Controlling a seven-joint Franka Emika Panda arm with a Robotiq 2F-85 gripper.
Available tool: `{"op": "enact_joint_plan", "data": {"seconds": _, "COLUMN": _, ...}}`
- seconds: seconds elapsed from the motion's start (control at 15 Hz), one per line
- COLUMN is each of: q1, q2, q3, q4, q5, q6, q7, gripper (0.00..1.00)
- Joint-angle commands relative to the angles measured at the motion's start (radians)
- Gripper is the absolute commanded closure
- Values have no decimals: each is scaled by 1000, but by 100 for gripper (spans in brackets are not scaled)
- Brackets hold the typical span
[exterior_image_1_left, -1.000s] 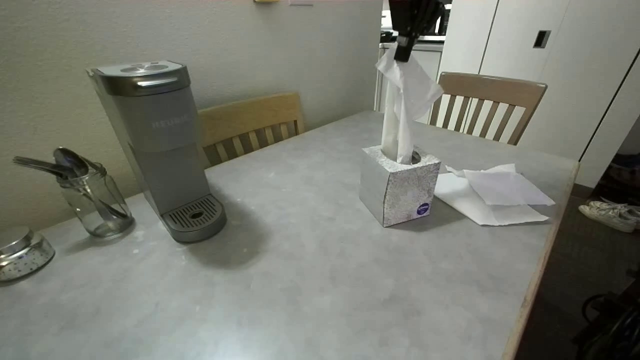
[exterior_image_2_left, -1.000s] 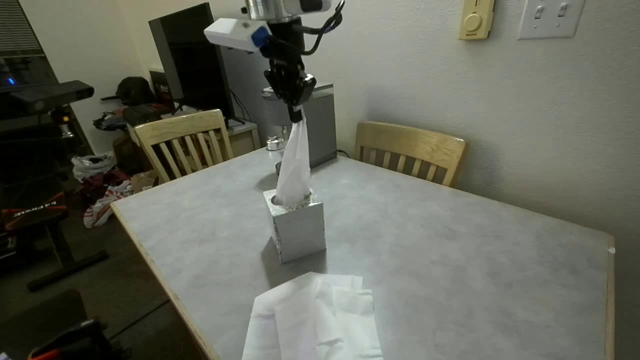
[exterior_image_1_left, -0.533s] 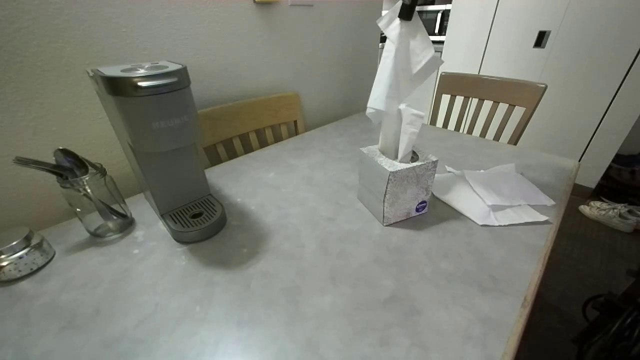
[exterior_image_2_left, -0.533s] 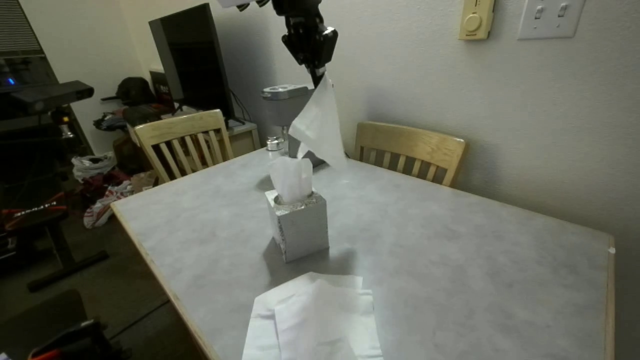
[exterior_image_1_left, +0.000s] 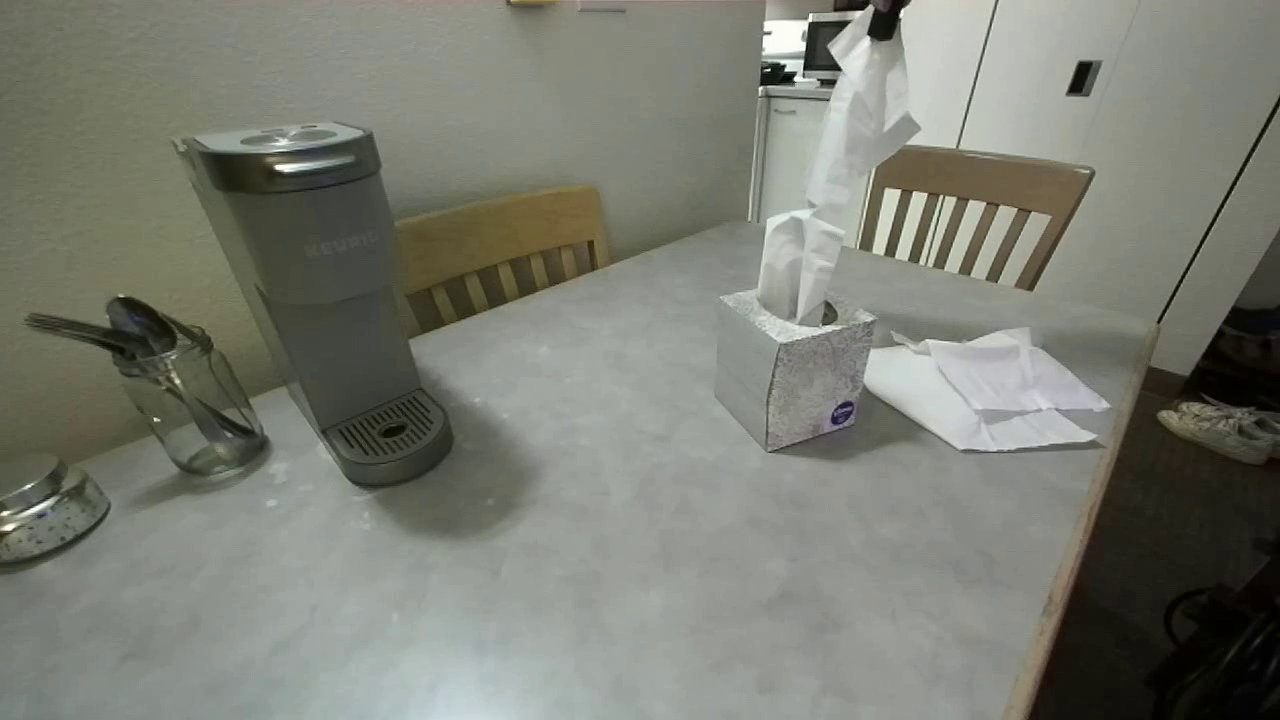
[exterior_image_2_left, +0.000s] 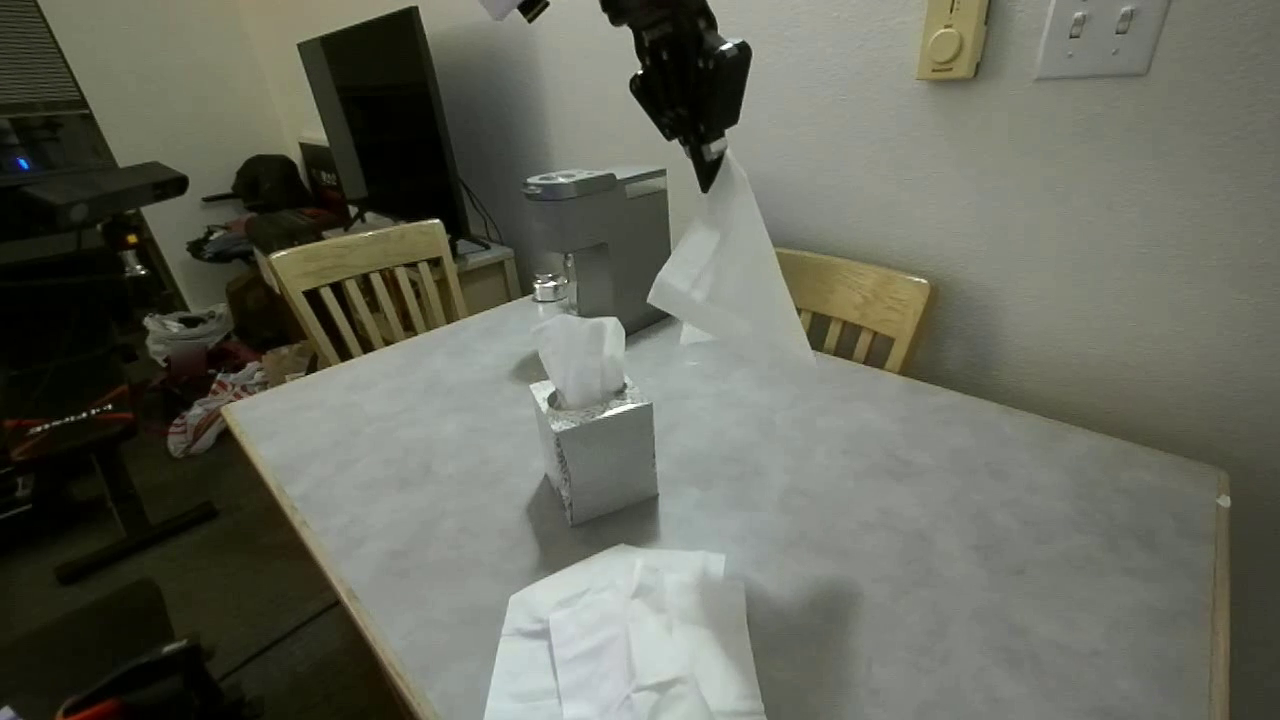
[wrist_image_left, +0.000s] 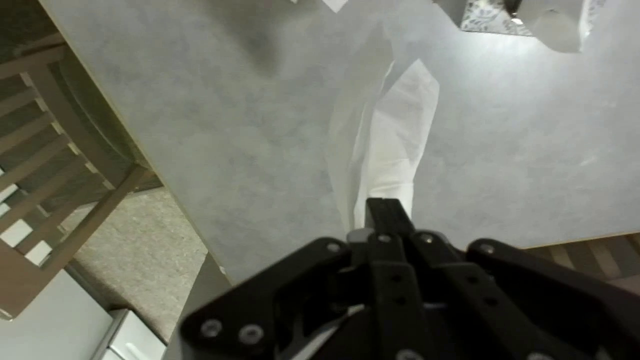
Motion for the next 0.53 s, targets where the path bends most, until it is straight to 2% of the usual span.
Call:
{"op": "enact_joint_plan", "data": {"seconds": 0.0, "q1": -26, "q2": -20, "q3": -23, "q4": -63, "q5": -90, "q6": 8, "q7": 87, "gripper": 100}}
{"op": "enact_joint_plan", "data": {"seconds": 0.13, "q1": -38, "q2": -26, "q3": -37, "q4": -102, "q5": -118, "q6": 1, "q7": 131, "gripper": 100}}
{"op": "enact_joint_plan", "data": {"seconds": 0.47, "q1": -67, "q2": -3, "q3": -57, "q4": -225, "q5": -47, "q6": 29, "q7": 164, "gripper": 100}}
